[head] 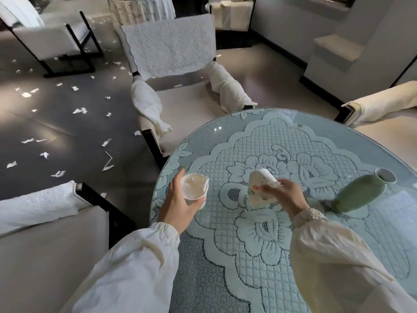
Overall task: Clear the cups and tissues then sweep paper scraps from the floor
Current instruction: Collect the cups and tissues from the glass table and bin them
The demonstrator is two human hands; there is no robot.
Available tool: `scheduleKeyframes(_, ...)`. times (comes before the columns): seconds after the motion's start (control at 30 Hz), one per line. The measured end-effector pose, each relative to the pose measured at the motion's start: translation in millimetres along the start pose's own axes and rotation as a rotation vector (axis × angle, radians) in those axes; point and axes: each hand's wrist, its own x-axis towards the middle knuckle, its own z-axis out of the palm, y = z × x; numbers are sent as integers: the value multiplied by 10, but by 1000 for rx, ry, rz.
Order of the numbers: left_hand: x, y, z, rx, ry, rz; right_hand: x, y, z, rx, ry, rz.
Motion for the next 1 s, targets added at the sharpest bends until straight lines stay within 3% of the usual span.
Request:
scheduleKeyframes(0.2, 330, 255, -516, -26, 91, 12, -125, -874, 204, 306, -92, -60)
scheduleKeyframes(0.53, 1537, 148, -1134, -46, 117, 120, 136, -1998, 1029, 143, -15, -226)
scheduleKeyframes(0.77, 2974, -501, -2008, -52, 62, 182, 808, -2888, 2275, 197, 94, -220)
scheduleKeyframes(1.0, 4019, -1152, -3022, -81, 51, 172, 1363, -3746, 3566, 278, 18, -187)
